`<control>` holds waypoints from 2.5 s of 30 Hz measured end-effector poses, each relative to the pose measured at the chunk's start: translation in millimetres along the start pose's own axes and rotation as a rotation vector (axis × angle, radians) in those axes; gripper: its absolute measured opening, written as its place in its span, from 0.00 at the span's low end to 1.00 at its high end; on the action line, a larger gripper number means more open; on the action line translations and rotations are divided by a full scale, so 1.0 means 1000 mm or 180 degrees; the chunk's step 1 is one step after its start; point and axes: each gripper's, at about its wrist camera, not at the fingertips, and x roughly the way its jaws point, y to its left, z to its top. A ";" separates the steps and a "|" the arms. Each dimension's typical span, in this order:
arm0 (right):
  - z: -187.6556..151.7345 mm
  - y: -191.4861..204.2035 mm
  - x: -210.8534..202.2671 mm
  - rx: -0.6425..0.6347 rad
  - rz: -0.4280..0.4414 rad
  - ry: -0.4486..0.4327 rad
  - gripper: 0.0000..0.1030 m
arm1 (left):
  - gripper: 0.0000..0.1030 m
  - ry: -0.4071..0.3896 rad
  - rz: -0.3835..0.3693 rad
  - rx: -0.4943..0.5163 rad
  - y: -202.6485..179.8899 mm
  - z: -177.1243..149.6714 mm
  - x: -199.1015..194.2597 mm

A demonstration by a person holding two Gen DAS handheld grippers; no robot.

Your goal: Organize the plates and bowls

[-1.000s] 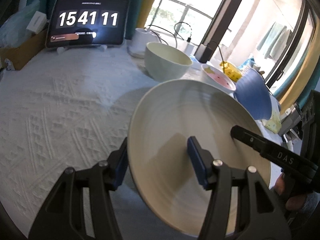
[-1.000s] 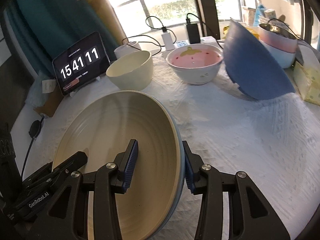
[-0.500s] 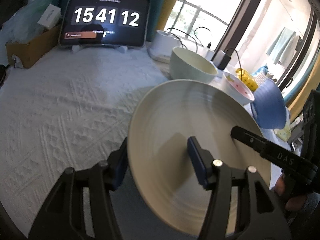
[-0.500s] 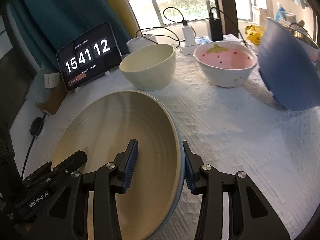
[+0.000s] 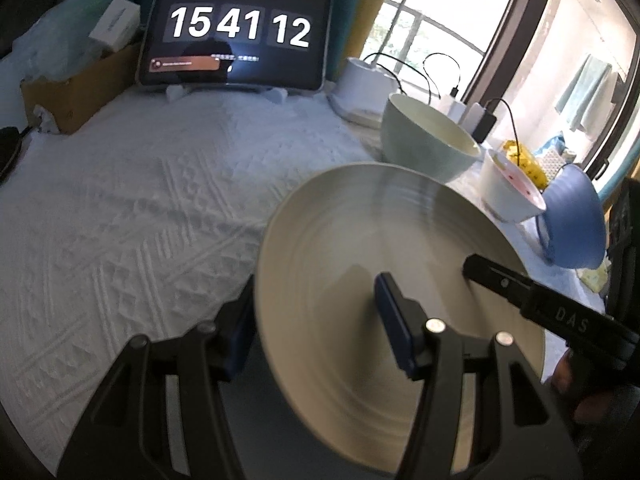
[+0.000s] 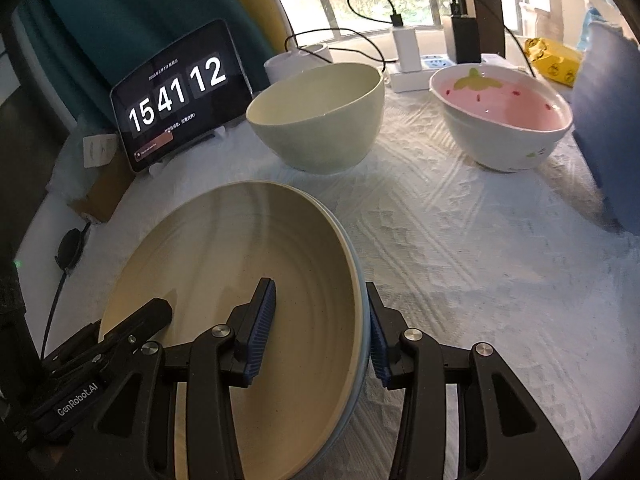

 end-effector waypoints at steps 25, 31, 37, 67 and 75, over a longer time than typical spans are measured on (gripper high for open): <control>0.000 -0.008 -0.016 -0.0023 -0.0156 -0.0101 0.46 | 0.57 -0.0330 0.0281 0.0051 -0.007 0.005 -0.029; -0.003 -0.018 -0.037 0.0028 -0.0163 -0.0214 0.46 | 0.57 -0.0389 0.0259 0.0107 -0.020 0.001 -0.043; -0.009 -0.031 -0.057 0.0080 -0.0168 -0.0298 0.46 | 0.57 -0.0428 0.0189 0.0218 -0.042 -0.004 -0.053; -0.037 -0.124 -0.136 0.0462 -0.0251 -0.0637 0.46 | 0.58 -0.0391 -0.0080 0.0803 -0.158 -0.023 -0.062; -0.039 -0.149 -0.147 0.0564 -0.0272 -0.0696 0.46 | 0.58 -0.0370 -0.0131 0.0962 -0.185 -0.023 -0.058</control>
